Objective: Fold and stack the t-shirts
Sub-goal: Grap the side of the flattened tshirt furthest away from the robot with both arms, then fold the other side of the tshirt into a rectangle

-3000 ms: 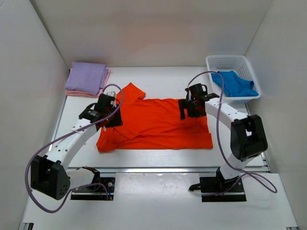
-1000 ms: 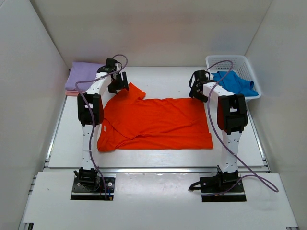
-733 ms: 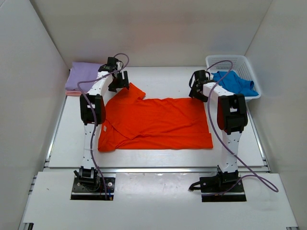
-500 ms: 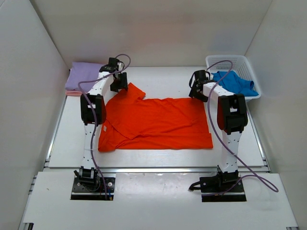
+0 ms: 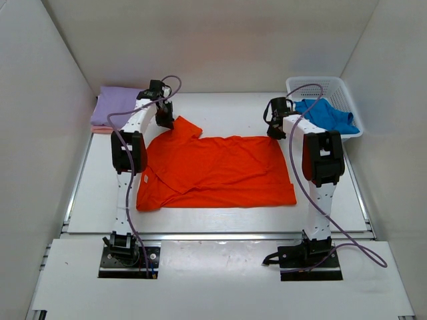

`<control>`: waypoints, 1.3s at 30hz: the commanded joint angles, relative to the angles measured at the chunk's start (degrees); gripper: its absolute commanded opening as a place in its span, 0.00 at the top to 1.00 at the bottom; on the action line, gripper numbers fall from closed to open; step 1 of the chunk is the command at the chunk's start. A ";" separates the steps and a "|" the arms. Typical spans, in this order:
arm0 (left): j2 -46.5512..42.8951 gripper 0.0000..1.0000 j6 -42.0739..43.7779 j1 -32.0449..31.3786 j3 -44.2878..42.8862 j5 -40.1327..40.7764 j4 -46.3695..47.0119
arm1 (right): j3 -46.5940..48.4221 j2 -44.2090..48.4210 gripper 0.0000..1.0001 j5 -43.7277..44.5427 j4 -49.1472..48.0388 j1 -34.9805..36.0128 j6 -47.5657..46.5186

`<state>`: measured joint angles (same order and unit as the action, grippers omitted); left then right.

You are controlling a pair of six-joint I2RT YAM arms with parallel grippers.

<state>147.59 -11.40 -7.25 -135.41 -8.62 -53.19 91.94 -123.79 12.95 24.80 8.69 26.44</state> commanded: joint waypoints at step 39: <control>-69.45 1.00 2.53 0.65 80.30 4.93 14.87 | -49.22 46.35 1.00 -18.92 -20.05 -3.85 -9.39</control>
<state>81.38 -8.82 -6.20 -57.25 -4.69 -39.79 44.49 -80.47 -4.25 7.70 5.85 16.56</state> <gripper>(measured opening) 0.022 0.030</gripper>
